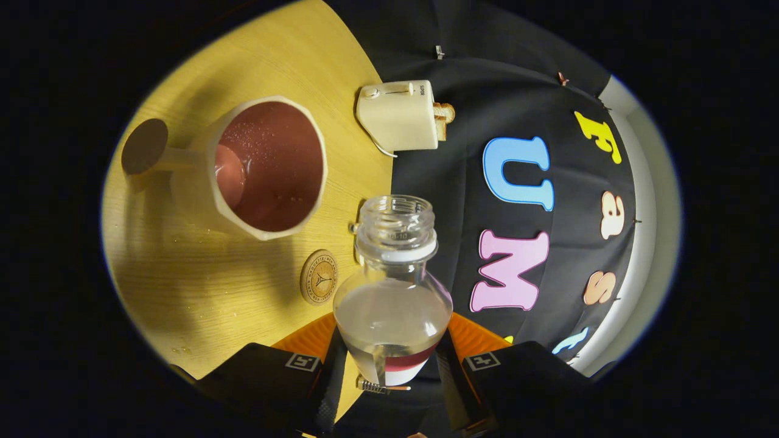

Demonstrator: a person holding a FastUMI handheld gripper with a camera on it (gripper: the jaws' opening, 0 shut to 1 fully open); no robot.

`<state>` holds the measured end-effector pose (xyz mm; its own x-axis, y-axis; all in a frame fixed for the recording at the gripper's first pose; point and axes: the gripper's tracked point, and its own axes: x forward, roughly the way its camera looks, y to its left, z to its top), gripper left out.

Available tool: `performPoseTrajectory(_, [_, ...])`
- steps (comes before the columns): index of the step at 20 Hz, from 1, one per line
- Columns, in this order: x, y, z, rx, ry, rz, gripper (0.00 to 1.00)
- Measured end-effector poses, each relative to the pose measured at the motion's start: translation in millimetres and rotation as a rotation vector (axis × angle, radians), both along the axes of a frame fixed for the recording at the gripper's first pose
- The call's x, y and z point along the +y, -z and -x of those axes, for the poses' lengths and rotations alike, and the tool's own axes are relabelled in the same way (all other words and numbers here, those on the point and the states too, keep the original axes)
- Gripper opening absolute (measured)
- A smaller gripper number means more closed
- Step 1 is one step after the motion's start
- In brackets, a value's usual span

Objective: Take the bottle from table, then pour the juice into the cup, finally place the bottle on the coaster

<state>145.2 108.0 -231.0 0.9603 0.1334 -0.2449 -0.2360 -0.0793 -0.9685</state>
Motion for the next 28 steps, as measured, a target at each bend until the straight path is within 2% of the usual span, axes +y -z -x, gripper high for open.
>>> performPoseTrajectory(14, [23, 1, -1, -0.059, -0.171, 0.260, 0.71])
performPoseTrajectory(28, [28, -12, -7, -0.121, -0.237, 0.397, 0.71])
